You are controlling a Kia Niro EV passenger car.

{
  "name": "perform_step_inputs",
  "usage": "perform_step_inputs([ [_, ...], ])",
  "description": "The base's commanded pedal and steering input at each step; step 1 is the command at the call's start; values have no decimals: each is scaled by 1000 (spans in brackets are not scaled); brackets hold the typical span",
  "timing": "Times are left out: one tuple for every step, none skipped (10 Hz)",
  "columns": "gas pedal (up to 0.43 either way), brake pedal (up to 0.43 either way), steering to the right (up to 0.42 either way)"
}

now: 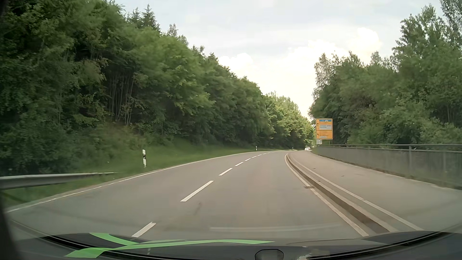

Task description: Follow the waypoints while adhering to traffic rules and regulations

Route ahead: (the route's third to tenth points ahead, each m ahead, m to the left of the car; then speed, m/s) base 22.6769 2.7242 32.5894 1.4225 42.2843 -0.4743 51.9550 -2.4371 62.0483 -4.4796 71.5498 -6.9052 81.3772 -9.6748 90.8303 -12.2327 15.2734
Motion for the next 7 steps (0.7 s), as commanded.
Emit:
perform_step_inputs([
  [47,0,18],
  [59,0,19],
  [59,0,18],
  [67,0,19],
  [79,0,18],
  [87,0,18],
  [98,0,18],
])
